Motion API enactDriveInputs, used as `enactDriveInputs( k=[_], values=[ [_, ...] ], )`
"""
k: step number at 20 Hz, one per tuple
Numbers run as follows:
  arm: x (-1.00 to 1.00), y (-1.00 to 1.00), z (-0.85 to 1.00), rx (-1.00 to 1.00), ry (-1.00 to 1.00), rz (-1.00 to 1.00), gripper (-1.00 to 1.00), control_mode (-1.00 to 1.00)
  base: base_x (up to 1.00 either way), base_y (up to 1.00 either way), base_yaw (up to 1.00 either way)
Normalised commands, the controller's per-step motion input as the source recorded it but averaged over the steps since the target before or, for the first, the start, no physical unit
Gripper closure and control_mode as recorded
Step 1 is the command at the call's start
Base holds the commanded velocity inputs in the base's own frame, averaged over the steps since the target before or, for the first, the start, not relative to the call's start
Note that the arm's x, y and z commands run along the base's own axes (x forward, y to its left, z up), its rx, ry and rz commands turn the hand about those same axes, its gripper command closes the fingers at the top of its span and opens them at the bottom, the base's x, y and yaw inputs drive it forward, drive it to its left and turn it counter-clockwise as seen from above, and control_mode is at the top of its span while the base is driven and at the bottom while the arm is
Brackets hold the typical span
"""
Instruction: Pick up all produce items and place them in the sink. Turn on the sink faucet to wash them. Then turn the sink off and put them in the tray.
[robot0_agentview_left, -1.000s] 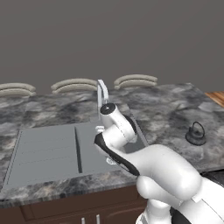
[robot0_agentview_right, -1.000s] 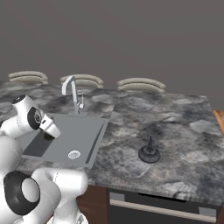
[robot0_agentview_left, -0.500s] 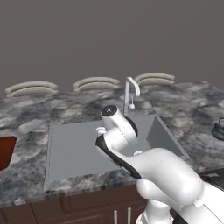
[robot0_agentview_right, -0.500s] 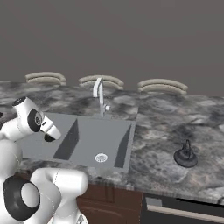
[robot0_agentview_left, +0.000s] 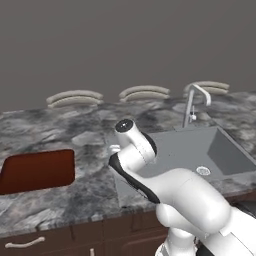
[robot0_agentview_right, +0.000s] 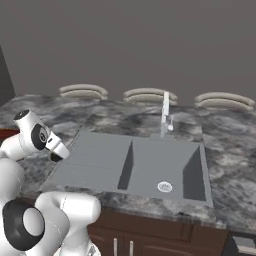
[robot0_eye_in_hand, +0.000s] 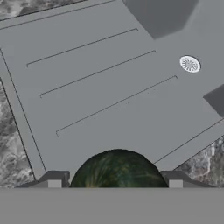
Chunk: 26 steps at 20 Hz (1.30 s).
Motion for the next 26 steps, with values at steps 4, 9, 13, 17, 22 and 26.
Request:
enactDriveInputs(
  k=[4, 9, 13, 17, 22, 26],
  values=[
    [0.00, 0.00, 0.00, 0.00, 0.00, 0.00, 1.00, 1.00, 0.00, 0.91, 0.00],
    [0.00, 0.00, 0.00, 0.00, 0.00, 0.00, 1.00, 1.00, 0.00, 0.92, 0.00],
    [0.00, 0.00, 0.00, 0.00, 0.00, 0.00, 1.00, 1.00, 0.01, 0.75, 0.00],
    [0.00, 0.00, 0.00, 0.00, 0.00, 0.00, 1.00, 1.00, 0.06, 0.42, 0.00],
    [0.00, 0.00, 0.00, 0.00, 0.00, 0.00, 1.00, 1.00, 0.00, 0.00, 0.00],
    [0.07, 0.00, 0.00, 0.00, 0.00, 0.00, 1.00, -1.00, 0.00, 0.00, 0.00]
  ],
)
